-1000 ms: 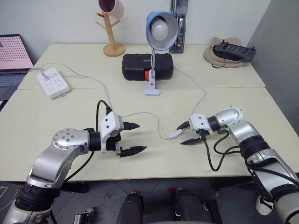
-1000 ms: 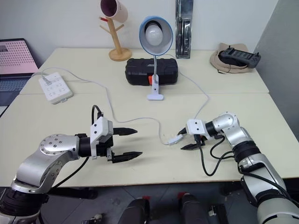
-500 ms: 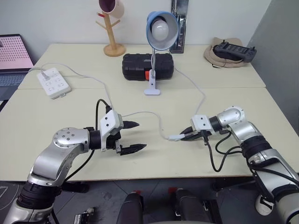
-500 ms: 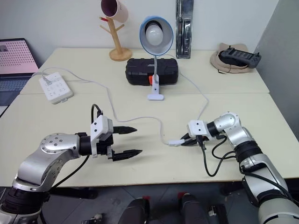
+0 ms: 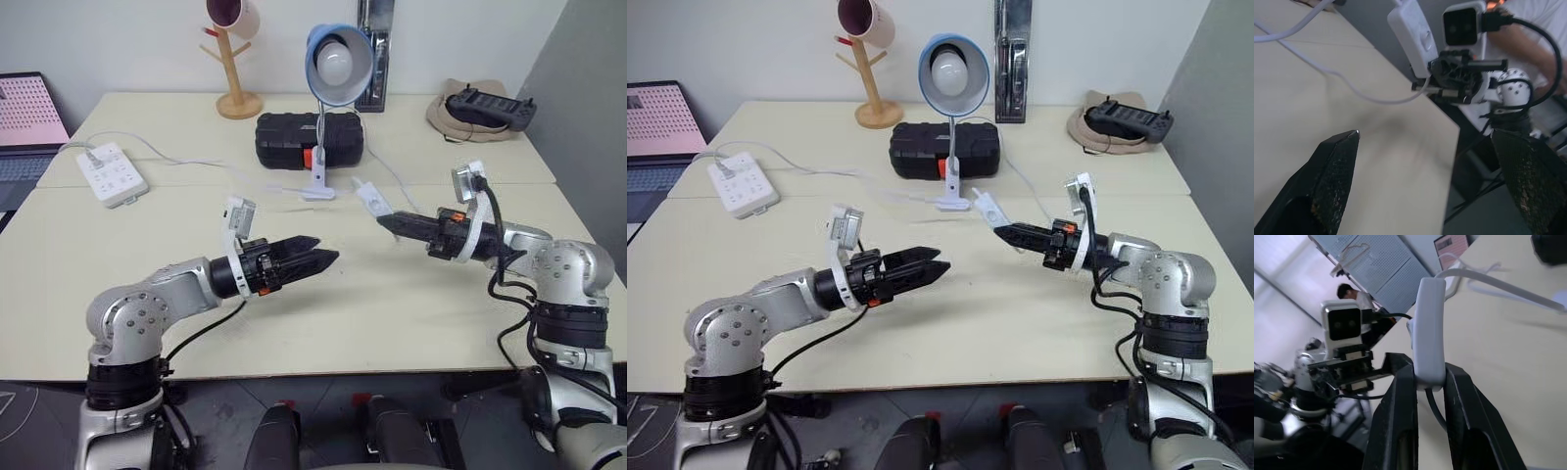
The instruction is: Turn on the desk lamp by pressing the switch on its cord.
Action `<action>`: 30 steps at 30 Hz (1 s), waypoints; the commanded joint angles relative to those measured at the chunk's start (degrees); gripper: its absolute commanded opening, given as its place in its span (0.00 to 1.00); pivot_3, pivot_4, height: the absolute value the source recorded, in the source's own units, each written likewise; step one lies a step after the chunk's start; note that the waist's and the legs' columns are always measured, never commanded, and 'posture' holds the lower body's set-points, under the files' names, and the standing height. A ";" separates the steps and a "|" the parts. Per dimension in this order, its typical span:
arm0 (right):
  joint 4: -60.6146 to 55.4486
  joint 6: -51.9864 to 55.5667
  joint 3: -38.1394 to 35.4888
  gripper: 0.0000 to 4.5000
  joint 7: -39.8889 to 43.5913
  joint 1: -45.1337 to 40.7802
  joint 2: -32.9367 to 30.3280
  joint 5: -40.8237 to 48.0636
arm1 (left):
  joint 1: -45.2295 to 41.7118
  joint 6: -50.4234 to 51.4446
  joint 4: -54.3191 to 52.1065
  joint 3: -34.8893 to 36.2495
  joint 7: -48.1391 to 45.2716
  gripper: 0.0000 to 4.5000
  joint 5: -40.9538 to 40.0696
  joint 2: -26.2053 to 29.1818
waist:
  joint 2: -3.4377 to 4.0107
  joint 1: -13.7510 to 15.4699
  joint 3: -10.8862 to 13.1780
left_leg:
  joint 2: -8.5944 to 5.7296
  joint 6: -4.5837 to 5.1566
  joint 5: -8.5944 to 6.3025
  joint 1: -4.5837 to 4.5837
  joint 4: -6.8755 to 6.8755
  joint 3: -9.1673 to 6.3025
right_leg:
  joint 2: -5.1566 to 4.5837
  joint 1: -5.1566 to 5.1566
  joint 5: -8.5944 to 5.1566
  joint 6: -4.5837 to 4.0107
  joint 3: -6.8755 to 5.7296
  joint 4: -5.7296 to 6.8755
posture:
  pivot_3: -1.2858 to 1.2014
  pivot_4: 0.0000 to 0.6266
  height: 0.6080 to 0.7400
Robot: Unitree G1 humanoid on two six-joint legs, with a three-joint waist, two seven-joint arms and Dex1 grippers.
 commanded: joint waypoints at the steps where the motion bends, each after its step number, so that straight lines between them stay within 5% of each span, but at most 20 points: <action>1: -4.68 8.22 -5.72 0.08 -5.21 -0.48 0.72 7.66 | -3.00 0.22 1.67 2.74 9.90 1.00 -10.60 -4.42 | 0.00 0.01 0.00 | -0.01 0.00 0.00 0.00 0.01 0.01 | 0.00 0.00 -0.01 0.03 0.00 0.00 | 0.52 0.24 1.00; 12: -5.75 13.99 -9.46 0.08 -13.36 -1.07 1.38 17.17 | -3.22 -3.82 3.65 0.01 21.07 1.00 -18.49 -12.96 | 0.01 -0.12 -0.01 | -0.01 0.00 0.00 0.00 -0.02 0.11 | 0.09 -0.01 -0.07 0.16 0.09 -0.05 | 0.52 0.24 1.00; 30: -5.21 12.14 -6.79 0.08 -21.92 -0.02 -0.62 29.58 | 0.52 -6.77 3.53 -3.96 18.46 1.00 -18.13 -13.51 | 0.00 -0.09 -0.01 | -0.02 0.01 0.00 -0.03 -0.02 0.13 | 0.10 -0.02 -0.07 0.17 0.11 -0.11 | 0.52 0.24 1.00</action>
